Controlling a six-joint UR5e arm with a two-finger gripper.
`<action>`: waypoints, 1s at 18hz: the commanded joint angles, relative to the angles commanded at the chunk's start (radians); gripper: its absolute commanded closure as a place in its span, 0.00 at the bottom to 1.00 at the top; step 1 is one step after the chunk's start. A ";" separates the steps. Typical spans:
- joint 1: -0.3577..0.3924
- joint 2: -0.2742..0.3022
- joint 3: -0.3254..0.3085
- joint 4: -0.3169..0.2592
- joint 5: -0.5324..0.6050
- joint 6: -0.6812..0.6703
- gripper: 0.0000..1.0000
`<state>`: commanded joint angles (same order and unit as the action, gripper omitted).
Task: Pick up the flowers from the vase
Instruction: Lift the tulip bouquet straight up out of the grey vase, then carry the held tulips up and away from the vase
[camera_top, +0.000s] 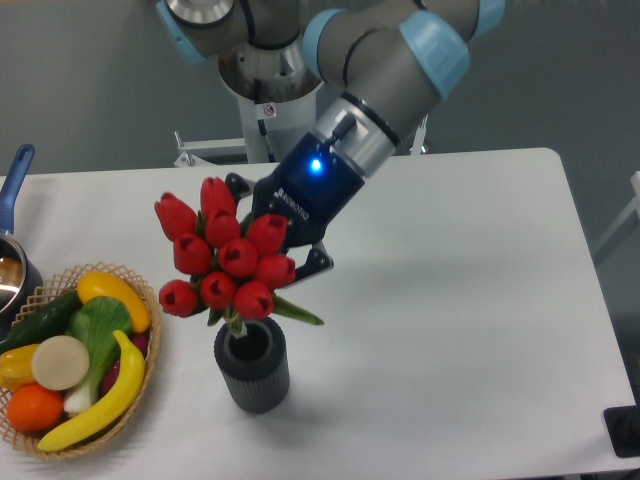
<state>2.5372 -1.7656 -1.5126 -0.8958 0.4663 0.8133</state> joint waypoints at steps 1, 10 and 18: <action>-0.002 0.002 0.014 0.000 0.000 -0.018 0.59; 0.041 0.017 0.049 -0.003 0.014 -0.049 0.59; 0.210 0.040 0.028 -0.006 0.020 0.003 0.59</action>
<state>2.7472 -1.7257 -1.4849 -0.9020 0.4863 0.8160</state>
